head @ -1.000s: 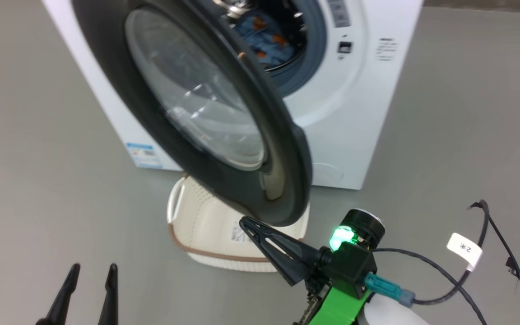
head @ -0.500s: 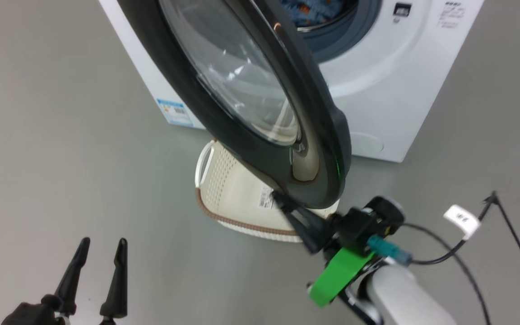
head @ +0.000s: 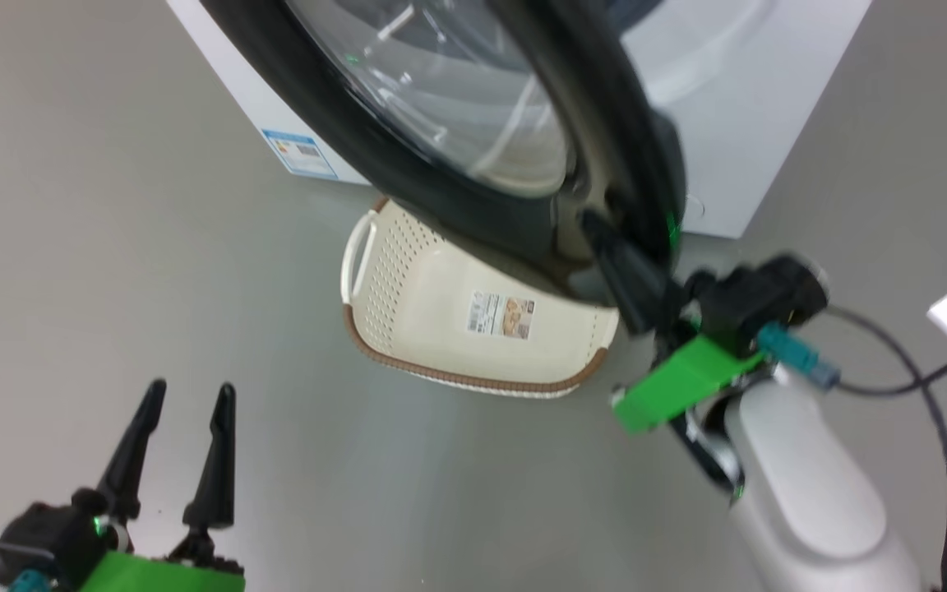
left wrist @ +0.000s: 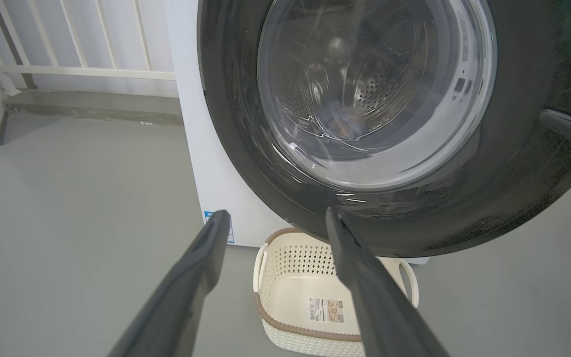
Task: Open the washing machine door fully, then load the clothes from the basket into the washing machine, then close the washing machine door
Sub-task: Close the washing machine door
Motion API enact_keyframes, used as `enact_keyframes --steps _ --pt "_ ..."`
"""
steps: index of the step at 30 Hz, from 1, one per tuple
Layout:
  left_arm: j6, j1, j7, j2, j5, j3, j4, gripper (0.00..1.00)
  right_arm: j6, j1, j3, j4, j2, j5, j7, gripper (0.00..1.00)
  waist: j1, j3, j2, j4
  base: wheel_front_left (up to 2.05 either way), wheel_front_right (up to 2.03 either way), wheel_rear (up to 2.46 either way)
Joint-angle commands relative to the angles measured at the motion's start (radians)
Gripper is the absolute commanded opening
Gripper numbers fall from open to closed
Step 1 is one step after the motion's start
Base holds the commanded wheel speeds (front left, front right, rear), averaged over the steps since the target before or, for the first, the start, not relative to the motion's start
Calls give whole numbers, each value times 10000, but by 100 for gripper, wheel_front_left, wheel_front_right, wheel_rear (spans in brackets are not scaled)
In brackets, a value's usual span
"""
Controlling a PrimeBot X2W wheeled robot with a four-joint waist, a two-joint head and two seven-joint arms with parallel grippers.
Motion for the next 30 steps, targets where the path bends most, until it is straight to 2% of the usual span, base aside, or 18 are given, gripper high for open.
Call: enact_keyframes --steps 1,18,30 --pt "-31 -454 -120 323 -117 278 -264 100 2 -566 -3 -244 182 -159 -87 0 0 395 -1 -176 0 0 0" --pt "-31 -1699 -120 564 -569 -133 -508 100 2 -4407 -1065 1177 184 -500 -111 0 0 2200 -1 -345 0 0 0" --pt "-31 -2171 -120 620 -630 -145 -617 100 2 -6296 -1567 2108 185 -647 -161 0 0 2758 -1 -479 0 0 0"
